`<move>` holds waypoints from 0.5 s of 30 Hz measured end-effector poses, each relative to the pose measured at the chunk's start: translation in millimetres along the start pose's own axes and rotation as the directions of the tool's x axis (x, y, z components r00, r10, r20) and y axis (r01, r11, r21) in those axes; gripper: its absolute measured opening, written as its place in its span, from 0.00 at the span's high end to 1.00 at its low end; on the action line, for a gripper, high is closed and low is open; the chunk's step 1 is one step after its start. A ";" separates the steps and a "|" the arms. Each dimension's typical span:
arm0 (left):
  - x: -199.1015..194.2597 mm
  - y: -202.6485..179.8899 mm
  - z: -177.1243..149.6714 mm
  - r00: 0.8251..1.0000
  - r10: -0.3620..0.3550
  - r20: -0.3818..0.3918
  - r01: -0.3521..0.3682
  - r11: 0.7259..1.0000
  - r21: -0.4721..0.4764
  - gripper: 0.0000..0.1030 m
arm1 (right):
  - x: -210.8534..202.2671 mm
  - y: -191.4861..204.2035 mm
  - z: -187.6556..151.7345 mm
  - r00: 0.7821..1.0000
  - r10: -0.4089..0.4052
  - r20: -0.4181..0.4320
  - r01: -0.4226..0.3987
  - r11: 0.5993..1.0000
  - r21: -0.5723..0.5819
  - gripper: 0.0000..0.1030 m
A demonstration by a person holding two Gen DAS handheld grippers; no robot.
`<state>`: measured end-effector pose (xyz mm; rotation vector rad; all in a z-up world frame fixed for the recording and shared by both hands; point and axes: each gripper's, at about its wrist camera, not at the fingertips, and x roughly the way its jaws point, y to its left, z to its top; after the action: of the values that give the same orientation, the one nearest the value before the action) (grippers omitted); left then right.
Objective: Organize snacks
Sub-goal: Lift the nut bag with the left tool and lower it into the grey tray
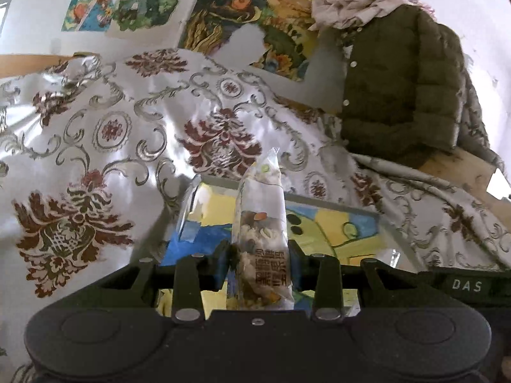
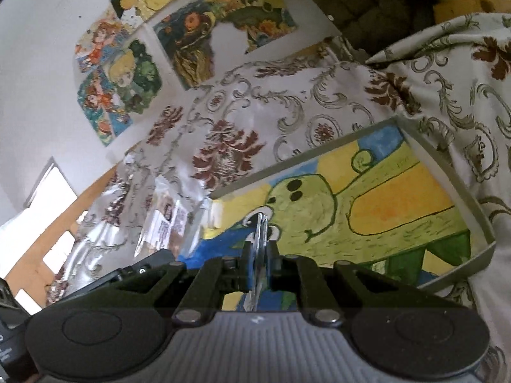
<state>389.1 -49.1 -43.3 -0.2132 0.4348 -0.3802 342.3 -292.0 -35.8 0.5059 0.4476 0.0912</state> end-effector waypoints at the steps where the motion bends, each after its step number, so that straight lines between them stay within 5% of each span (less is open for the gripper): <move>1: 2.7 2.3 -1.0 1.000 -0.001 -0.004 0.001 1.000 -0.012 0.62 | 4.3 -2.3 -1.1 1.000 -0.005 0.005 0.005 1.000 0.000 0.91; 15: 29.4 -6.5 -13.4 0.995 0.049 -0.087 -0.042 0.996 0.083 0.67 | 28.2 -17.6 -13.8 0.996 -0.081 -0.048 0.082 0.996 0.016 0.88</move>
<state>405.7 -68.4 -64.2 -0.1069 0.5104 -0.3628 361.3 -295.7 -66.2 0.5036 0.5149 0.0202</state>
